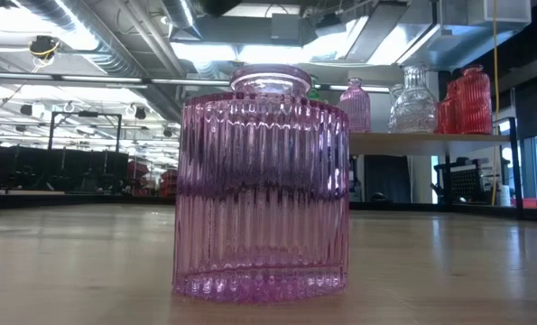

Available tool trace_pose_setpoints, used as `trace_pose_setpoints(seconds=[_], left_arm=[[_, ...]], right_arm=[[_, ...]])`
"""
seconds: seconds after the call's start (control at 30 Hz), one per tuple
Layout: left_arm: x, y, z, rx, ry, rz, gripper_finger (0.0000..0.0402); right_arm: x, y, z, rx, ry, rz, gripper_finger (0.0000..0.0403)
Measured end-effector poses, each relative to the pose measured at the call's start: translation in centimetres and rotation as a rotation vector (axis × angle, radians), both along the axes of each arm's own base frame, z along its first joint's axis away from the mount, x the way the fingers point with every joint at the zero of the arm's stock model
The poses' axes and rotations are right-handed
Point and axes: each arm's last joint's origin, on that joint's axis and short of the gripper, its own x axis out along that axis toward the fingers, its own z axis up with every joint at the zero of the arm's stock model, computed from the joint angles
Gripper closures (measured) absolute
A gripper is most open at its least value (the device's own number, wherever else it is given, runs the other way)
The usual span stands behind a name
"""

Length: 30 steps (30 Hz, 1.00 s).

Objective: Sort vases onto shelf
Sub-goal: Put the pink vase on the shelf aligned with the other pink vases

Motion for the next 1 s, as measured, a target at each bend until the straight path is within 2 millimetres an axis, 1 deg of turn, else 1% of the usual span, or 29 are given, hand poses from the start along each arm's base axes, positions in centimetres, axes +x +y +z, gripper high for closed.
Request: trace_pose_setpoints(seconds=[0.07,0.17,0.27,0.4,0.47,0.63,0.83,1.0], left_arm=[[0.2,-1.5,-1.5,-0.004,0.056,-0.001,0.0299],[0.4,-3.0,-2.7,0.004,0.084,0.057,0.0276],[0.6,-4.4,-3.9,0.008,0.087,0.131,0.0253],[1.0,-6.1,-6.6,-0.011,0.155,0.189,0.0225],[1.2,-6.4,-7.4,-0.007,0.175,0.222,0.0215],[1.7,-6.0,-8.1,0.013,0.166,0.321,0.0204],[1.8,-6.7,-10.1,0.026,0.225,0.307,0.0195],[1.7,-6.9,-10.3,0.025,0.235,0.298,0.0180]], right_arm=[[-0.1,-0.1,-0.2,-0.022,0.038,0.026,0.0184],[-0.3,-0.2,-0.4,-0.033,0.084,0.043,0.0164],[-0.6,-0.4,-0.6,-0.045,0.135,0.059,0.0156],[-0.9,-0.7,-0.8,-0.073,0.187,0.068,0.0155],[-1.0,-0.9,-0.9,-0.090,0.205,0.068,0.0157],[-1.2,-1.0,-1.0,-0.101,0.235,0.074,0.0159],[-1.3,-0.9,-1.1,-0.094,0.269,0.107,0.0160],[-1.3,-0.9,-1.1,-0.083,0.282,0.116,0.0160]])
